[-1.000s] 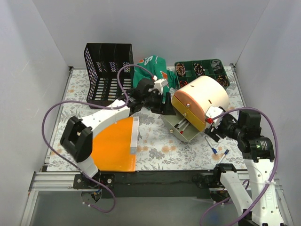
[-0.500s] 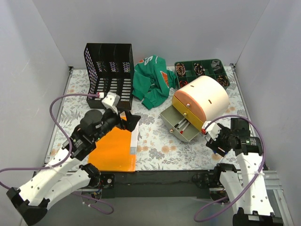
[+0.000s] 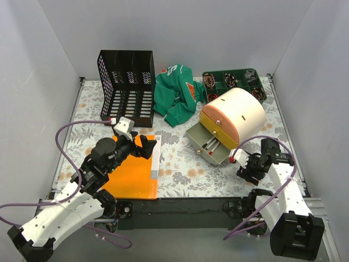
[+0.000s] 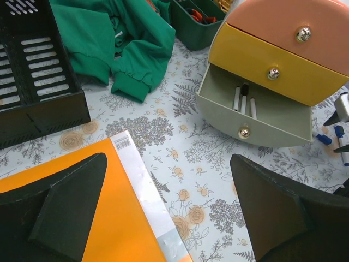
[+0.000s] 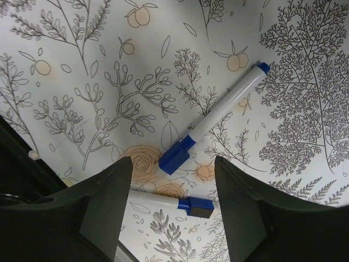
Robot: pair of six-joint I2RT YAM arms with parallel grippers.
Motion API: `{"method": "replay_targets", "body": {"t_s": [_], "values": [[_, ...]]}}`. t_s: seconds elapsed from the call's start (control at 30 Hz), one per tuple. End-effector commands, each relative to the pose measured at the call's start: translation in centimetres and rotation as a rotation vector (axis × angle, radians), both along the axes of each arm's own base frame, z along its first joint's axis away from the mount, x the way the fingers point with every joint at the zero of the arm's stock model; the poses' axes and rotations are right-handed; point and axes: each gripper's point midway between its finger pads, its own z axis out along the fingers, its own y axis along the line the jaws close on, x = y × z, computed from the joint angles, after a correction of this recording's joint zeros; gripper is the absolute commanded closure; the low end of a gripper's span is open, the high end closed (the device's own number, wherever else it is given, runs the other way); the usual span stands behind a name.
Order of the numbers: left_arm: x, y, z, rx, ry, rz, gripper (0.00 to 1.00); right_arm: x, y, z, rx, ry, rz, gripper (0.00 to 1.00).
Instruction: Organize the desk
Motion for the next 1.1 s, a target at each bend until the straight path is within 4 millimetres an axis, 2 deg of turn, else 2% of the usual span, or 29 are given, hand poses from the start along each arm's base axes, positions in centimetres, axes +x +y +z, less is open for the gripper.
{"method": "replay_targets", "body": {"t_s": [0.0, 0.13, 0.37, 0.47, 0.6, 0.7, 0.8, 0.87, 1.07], "values": [[0.2, 0.5, 0.7, 0.001, -0.036, 0.022, 0.02, 2.4, -0.4, -0.7, -0.015, -0.072, 0.016, 0.30], [0.3, 0.7, 0.7, 0.001, -0.037, 0.028, 0.02, 3.0, -0.7, -1.6, -0.023, -0.069, -0.002, 0.30], [0.4, 0.7, 0.6, 0.006, -0.037, 0.031, 0.02, 2.8, -0.8, -3.0, -0.028, -0.041, -0.003, 0.35], [0.4, 0.5, 0.4, 0.010, -0.033, 0.026, 0.02, 2.1, -0.7, -3.8, -0.022, 0.002, 0.004, 0.45], [0.5, 0.6, 0.3, 0.013, -0.031, 0.030, 0.02, 1.4, -0.3, -4.0, -0.003, 0.027, 0.022, 0.68], [0.5, 0.6, 0.3, 0.014, -0.031, 0.030, 0.02, 1.1, -0.4, -3.7, -0.011, 0.024, 0.037, 0.86], [0.5, 0.5, 0.3, 0.013, -0.031, 0.025, 0.02, 0.8, -0.4, -3.3, -0.022, 0.015, 0.062, 0.93], [0.5, 0.5, 0.2, 0.016, -0.027, 0.024, 0.02, 1.2, -0.3, -2.4, -0.017, -0.018, 0.079, 0.95], [0.5, 0.4, 0.0, 0.018, -0.025, 0.019, 0.02, 1.0, 1.8, 0.9, 0.076, -0.043, 0.163, 0.99]]}}
